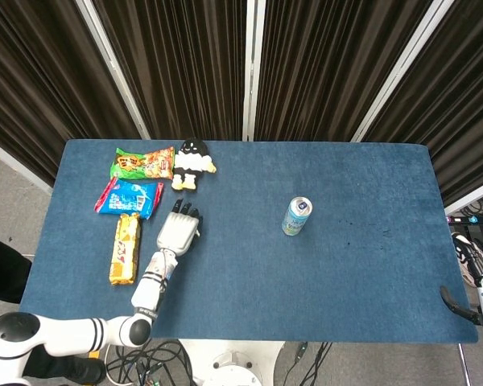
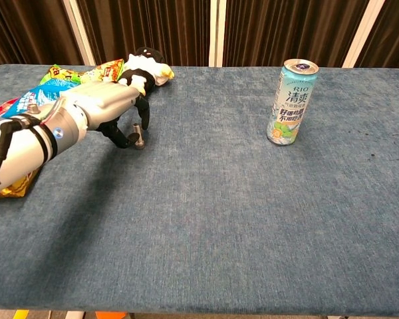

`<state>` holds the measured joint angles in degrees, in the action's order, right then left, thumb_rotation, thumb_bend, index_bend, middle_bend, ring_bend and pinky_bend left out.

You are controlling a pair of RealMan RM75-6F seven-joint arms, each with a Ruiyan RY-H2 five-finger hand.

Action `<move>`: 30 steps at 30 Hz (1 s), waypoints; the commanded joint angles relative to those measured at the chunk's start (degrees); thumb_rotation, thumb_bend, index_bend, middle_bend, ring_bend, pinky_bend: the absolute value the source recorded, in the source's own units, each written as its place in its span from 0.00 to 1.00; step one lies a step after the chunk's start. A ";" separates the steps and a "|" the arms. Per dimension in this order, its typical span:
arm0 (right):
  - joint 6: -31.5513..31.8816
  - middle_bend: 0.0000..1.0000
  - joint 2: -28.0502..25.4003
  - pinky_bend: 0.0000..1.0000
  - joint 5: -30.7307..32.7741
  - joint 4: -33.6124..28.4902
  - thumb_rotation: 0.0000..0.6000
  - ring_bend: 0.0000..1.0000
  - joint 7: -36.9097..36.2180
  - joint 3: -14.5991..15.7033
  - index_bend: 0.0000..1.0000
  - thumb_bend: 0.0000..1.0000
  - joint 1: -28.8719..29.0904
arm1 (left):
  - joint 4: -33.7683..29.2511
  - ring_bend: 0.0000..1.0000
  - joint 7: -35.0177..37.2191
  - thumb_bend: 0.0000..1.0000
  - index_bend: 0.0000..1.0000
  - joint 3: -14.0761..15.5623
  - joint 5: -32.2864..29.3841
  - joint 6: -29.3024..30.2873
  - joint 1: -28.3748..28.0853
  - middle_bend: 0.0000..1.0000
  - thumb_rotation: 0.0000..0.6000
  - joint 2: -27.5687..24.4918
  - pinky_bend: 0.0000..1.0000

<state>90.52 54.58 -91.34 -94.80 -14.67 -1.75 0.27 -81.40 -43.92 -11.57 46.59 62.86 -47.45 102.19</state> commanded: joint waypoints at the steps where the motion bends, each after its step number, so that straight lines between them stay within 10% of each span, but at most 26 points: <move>1: -0.05 0.16 0.04 0.00 0.00 0.05 1.00 0.00 -0.02 -0.02 0.09 0.24 0.05 | -0.07 0.10 0.02 0.40 0.37 -0.01 0.29 0.38 0.02 0.23 1.00 -0.05 0.00; 8: 0.06 0.16 -0.11 0.00 0.08 0.19 1.00 0.00 -0.20 -0.19 0.10 0.24 0.09 | -6.22 0.10 4.97 0.28 0.31 -1.74 3.25 2.84 2.00 0.23 1.00 -4.48 0.00; 17: -2.63 0.16 -0.69 0.00 0.49 1.84 1.00 0.00 -2.92 -0.72 0.11 0.24 1.94 | -20.02 0.10 18.25 0.23 0.31 -4.10 11.14 10.64 11.86 0.23 1.00 -23.62 0.00; 30: -2.24 0.16 0.23 0.00 -0.41 3.85 1.00 0.00 -5.81 -0.83 0.11 0.18 2.66 | -18.06 0.10 33.43 0.22 0.32 5.75 23.24 23.15 30.60 0.23 1.00 -38.60 0.00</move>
<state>88.23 54.79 -91.72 -90.99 -20.42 -2.62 2.96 -100.48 -12.66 -8.47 67.57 82.86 -20.20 64.93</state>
